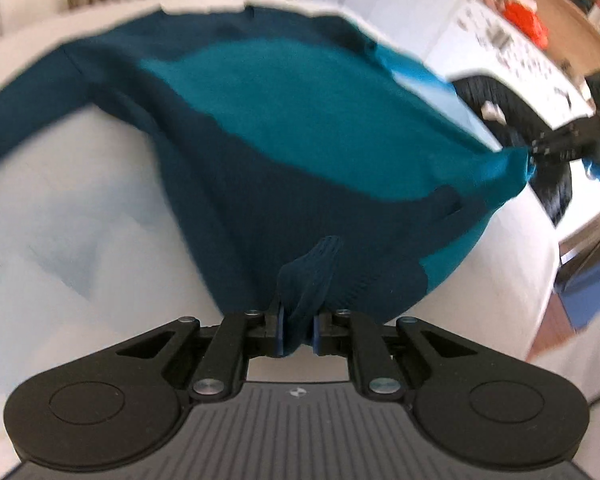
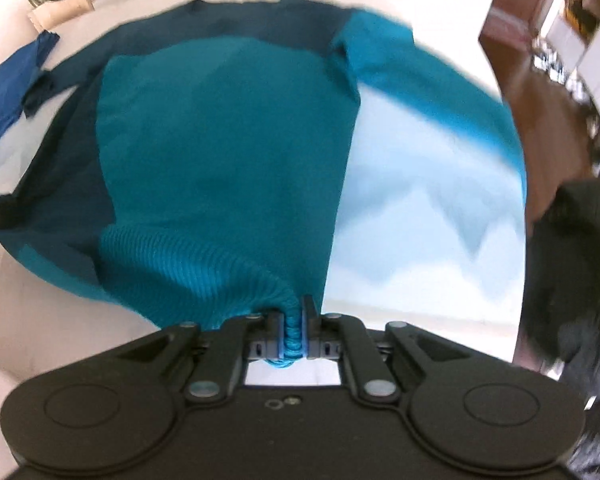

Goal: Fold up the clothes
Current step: 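Pull the sweater hem with the right gripper to flatten it on the table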

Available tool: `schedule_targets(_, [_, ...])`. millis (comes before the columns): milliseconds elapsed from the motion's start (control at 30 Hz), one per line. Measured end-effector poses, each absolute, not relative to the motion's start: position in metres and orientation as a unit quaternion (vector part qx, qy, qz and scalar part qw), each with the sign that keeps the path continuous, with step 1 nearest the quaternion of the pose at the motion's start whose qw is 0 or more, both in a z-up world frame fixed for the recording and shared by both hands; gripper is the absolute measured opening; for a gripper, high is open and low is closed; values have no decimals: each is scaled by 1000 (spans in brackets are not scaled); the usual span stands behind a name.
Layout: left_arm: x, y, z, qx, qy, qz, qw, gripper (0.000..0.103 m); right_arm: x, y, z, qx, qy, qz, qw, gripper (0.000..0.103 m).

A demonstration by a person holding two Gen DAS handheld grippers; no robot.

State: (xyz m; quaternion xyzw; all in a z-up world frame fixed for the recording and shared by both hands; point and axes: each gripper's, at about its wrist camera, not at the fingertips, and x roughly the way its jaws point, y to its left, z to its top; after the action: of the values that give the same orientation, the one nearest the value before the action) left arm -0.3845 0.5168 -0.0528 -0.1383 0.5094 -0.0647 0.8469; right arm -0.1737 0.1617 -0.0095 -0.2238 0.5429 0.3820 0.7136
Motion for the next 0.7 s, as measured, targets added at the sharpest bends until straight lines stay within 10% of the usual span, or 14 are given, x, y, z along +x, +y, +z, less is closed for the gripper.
schedule_targets(433, [-403, 518, -52, -113, 547, -31, 829, 13, -217, 150, -40, -199, 592, 433, 650, 103])
schedule_targets(633, [-417, 519, -49, -104, 579, -37, 808, 64, -198, 137, -14, -174, 573, 427, 677, 103])
schedule_targets(700, [-425, 520, -47, -97, 588, -36, 802, 68, -199, 139, -8, -175, 560, 434, 684, 103])
